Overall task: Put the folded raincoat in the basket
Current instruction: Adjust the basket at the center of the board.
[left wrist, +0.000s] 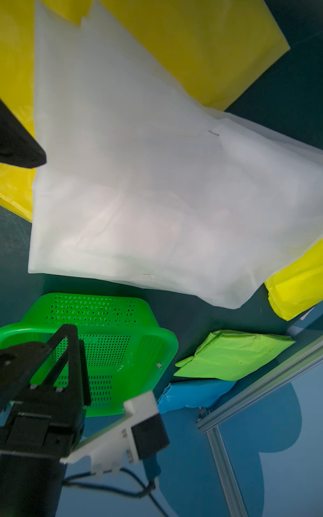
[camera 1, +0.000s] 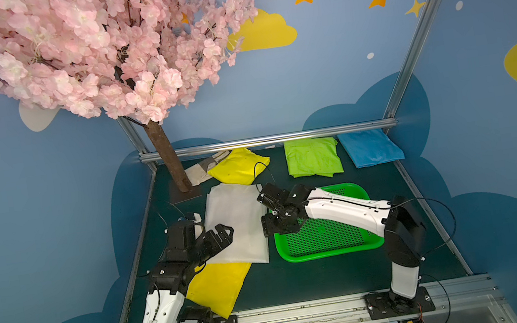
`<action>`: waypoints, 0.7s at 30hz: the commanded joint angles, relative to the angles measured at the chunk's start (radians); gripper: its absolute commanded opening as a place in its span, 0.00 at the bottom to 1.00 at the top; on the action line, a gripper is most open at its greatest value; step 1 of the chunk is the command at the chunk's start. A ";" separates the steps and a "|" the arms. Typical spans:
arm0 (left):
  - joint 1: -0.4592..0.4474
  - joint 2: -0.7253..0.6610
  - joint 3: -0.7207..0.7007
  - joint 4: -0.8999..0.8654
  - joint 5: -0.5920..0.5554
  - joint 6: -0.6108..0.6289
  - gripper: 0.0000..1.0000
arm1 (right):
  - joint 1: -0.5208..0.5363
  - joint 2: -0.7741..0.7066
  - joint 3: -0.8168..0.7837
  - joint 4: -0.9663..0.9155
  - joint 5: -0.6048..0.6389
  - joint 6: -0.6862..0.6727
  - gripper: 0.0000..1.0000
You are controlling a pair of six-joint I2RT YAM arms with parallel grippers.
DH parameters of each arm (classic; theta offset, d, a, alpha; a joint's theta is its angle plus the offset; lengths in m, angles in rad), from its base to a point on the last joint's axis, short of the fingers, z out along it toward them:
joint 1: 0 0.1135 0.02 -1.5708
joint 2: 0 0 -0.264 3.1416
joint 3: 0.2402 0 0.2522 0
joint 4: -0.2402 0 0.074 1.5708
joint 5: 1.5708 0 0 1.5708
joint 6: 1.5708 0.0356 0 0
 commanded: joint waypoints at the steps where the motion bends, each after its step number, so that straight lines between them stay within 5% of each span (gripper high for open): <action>1: 0.000 -0.001 -0.069 0.018 -0.019 -0.114 1.00 | 0.001 -0.109 0.030 -0.026 0.081 -0.141 0.84; 3: 0.004 0.004 -0.135 0.063 0.028 -0.184 1.00 | 0.001 -0.164 0.007 -0.009 0.135 -0.214 0.98; 6: 0.005 -0.016 -0.227 0.197 0.193 -0.173 1.00 | -0.018 -0.252 -0.058 0.022 0.252 -0.269 0.98; 8: 0.000 -0.032 -0.246 0.195 0.184 -0.193 0.97 | -0.062 -0.302 -0.107 0.042 0.279 -0.273 0.98; 13: -0.007 -0.066 -0.303 0.191 0.129 -0.261 0.82 | -0.249 -0.453 -0.310 0.282 -0.059 -0.236 0.98; 17: -0.010 -0.038 -0.348 0.244 0.101 -0.295 0.75 | -0.266 -0.553 -0.471 0.537 -0.137 -0.300 0.98; 21: -0.013 0.049 -0.352 0.299 0.088 -0.295 0.70 | -0.268 -0.548 -0.447 0.486 -0.165 -0.311 0.98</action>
